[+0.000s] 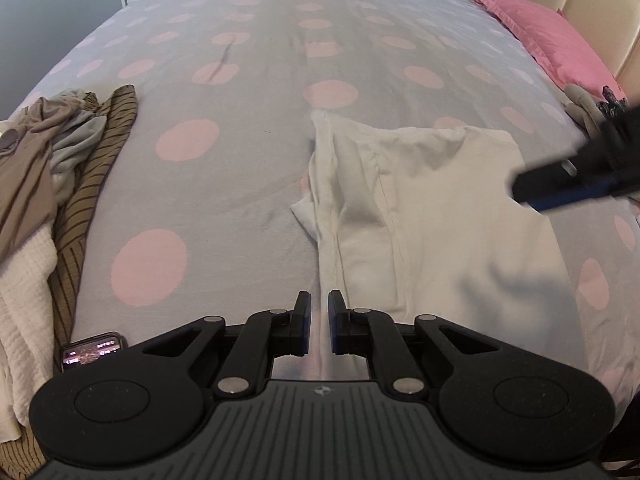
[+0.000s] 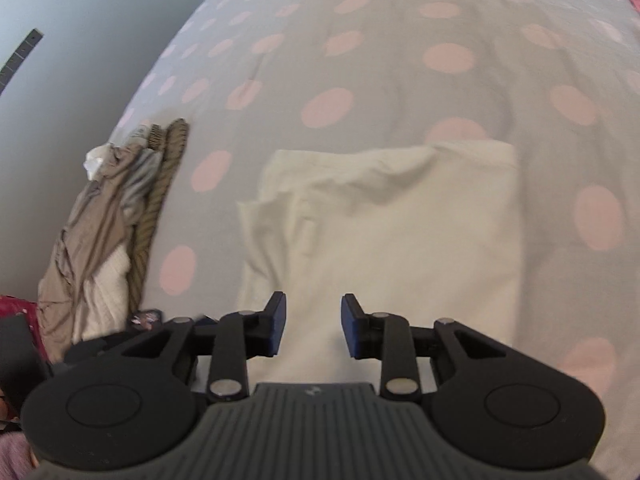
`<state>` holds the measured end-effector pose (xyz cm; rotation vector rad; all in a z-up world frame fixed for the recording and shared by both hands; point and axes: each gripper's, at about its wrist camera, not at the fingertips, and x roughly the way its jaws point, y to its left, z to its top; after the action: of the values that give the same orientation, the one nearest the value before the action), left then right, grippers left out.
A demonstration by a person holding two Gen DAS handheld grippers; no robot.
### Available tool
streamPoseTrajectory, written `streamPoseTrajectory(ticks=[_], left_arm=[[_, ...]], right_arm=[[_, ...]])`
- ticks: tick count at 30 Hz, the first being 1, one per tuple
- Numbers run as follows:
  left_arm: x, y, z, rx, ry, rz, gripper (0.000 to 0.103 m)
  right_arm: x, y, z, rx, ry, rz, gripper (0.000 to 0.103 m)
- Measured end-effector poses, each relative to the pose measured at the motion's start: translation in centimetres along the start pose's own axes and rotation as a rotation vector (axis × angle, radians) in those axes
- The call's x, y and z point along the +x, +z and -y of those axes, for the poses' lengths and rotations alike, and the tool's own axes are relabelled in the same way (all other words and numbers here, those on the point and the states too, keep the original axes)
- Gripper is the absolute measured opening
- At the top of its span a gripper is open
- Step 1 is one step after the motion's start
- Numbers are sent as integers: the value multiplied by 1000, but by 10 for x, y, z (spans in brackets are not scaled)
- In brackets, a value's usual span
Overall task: Fold clothes
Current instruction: 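Fold the lifted corner over the shirt and open the right gripper, then grasp the folded shirt edge with the right gripper and lift it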
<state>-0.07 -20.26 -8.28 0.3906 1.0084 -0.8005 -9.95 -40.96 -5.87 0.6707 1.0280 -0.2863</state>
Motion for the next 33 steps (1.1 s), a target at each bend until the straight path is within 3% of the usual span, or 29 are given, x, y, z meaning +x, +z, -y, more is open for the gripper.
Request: streamPoseTrajectory(ticks=[4, 10, 15, 19, 22, 25, 30, 33], left_arm=[[-12, 0, -2, -14, 12, 27, 7], [-26, 1, 16, 29, -53, 77, 7], [-11, 2, 40, 80, -118, 82, 7], [22, 2, 40, 32, -185, 25, 7], [41, 1, 22, -54, -113, 2, 5], [46, 1, 1, -146, -89, 8, 0], [28, 5, 0, -132, 31, 78, 0], [15, 3, 3, -151, 2, 58, 0]], right_arm=[[-7, -27, 32, 39, -56, -10, 33], [-5, -69, 53, 17, -109, -23, 31], [-4, -87, 53, -37, -122, -14, 31], [1, -89, 62, -30, -142, -10, 31], [6, -90, 72, -15, -169, -26, 31], [9, -92, 82, 8, -175, -39, 31], [8, -92, 90, 32, -170, -38, 31], [6, -91, 92, 41, -169, -33, 31]])
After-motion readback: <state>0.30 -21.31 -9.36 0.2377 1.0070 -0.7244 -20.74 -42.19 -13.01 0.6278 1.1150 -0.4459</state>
